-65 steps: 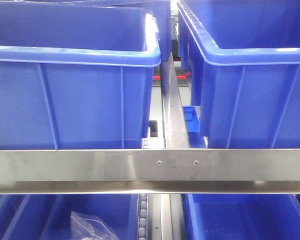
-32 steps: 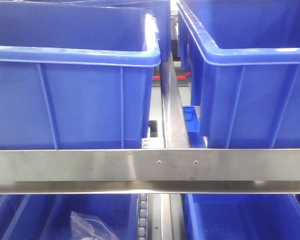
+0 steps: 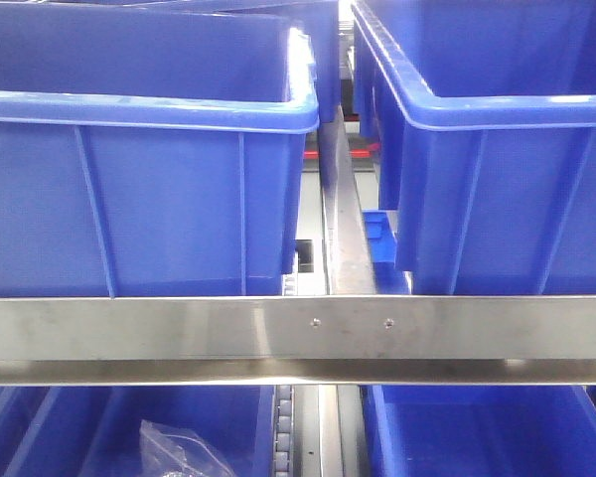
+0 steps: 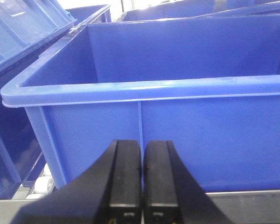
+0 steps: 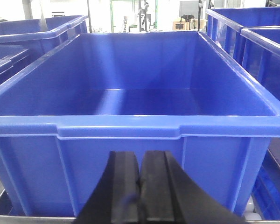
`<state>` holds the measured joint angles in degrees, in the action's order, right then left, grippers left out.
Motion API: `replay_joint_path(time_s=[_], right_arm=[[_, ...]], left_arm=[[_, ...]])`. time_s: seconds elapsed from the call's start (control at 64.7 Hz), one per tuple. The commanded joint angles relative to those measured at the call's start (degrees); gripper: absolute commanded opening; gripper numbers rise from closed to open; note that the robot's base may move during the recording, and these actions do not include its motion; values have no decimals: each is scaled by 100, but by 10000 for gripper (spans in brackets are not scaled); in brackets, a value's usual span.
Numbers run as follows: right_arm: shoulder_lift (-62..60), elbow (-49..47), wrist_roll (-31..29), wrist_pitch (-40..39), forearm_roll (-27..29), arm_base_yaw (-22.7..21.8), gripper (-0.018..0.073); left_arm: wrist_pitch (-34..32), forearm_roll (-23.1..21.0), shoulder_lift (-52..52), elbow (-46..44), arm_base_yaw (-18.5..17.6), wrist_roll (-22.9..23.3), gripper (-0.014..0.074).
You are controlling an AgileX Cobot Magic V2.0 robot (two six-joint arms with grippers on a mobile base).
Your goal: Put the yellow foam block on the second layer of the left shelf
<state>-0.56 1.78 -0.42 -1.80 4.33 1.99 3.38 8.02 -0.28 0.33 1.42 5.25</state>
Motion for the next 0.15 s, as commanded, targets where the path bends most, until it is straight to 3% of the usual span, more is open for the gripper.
replay_joint_path(time_s=[0.0, 0.139], right_arm=[[-111, -127, -34, -523, -53, -48, 55], [-111, -127, -34, -523, -53, -48, 55]], left_arm=[[-467, -35, -99, 112, -39, 27, 136], [-467, -35, -99, 112, -39, 27, 136]])
